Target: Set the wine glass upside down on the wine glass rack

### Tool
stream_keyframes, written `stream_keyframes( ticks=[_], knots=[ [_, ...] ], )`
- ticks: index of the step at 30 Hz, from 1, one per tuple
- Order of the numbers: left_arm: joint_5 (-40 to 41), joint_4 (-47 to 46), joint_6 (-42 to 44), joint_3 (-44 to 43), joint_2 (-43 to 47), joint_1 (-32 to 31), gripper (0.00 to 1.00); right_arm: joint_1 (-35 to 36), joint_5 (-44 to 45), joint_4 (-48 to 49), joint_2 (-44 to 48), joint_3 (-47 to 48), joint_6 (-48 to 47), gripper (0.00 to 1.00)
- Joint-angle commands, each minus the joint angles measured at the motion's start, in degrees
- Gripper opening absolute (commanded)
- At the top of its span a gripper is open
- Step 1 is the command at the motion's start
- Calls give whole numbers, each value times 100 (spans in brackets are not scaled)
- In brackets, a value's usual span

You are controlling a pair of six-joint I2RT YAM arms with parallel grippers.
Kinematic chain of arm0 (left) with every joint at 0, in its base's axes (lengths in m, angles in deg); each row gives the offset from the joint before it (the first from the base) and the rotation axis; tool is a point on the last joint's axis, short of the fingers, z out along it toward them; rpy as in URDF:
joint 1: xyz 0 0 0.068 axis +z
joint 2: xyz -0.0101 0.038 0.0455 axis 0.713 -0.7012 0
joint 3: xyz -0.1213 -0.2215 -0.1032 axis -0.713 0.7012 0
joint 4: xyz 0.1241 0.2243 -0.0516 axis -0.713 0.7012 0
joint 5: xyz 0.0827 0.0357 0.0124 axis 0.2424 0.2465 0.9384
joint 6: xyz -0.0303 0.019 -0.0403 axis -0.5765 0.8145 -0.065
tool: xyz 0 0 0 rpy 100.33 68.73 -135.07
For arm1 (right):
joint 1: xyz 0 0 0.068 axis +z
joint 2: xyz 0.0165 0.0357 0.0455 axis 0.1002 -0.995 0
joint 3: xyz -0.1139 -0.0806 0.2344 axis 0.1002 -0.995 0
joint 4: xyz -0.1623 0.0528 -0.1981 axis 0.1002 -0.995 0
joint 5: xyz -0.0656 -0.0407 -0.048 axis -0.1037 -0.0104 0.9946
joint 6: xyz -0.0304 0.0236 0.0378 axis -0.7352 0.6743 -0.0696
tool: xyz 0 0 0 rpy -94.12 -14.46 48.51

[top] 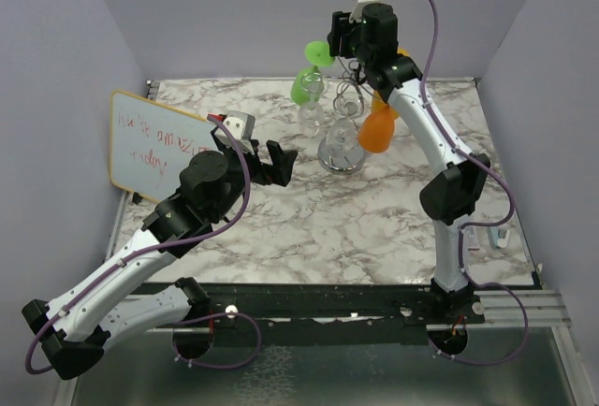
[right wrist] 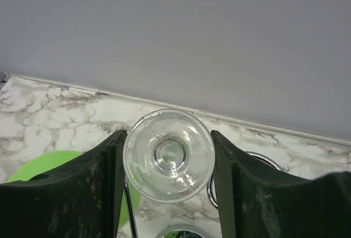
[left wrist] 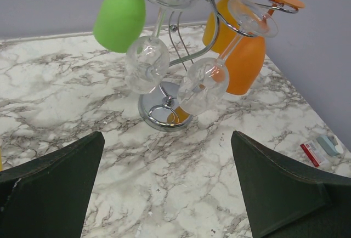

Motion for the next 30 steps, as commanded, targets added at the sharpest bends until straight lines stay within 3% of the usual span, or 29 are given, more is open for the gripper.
stream_keyframes(
  ticks=[1,18,30],
  knots=[
    [61,95,48,50,73,-6,99,-11,-27,299,211,-35,-76,1],
    [-2,69,-49,93,126,-2,99,-17,113,-445,404,108,-268,1],
    [-38,24,-67,103,100,-4,99,-14,269,-438,803,-305,-515,1]
  ],
)
